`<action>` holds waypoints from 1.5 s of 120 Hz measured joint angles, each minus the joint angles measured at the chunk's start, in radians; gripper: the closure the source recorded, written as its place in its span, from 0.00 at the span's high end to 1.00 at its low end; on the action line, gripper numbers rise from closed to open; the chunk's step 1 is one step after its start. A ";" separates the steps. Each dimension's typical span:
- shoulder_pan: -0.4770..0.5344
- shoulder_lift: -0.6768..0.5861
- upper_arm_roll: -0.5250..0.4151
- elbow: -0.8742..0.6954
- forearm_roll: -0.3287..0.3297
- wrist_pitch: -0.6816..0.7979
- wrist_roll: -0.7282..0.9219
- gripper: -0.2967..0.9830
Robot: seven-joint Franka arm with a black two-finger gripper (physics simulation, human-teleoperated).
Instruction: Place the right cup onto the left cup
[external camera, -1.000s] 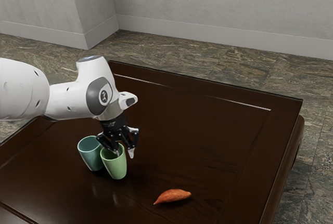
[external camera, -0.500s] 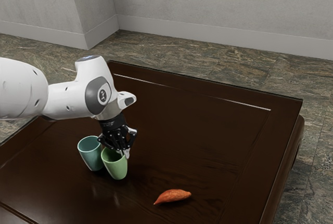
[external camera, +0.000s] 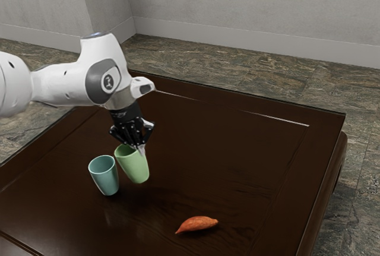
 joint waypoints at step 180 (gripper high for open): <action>0.117 -0.191 0.138 0.098 0.001 -0.263 -0.015 0.16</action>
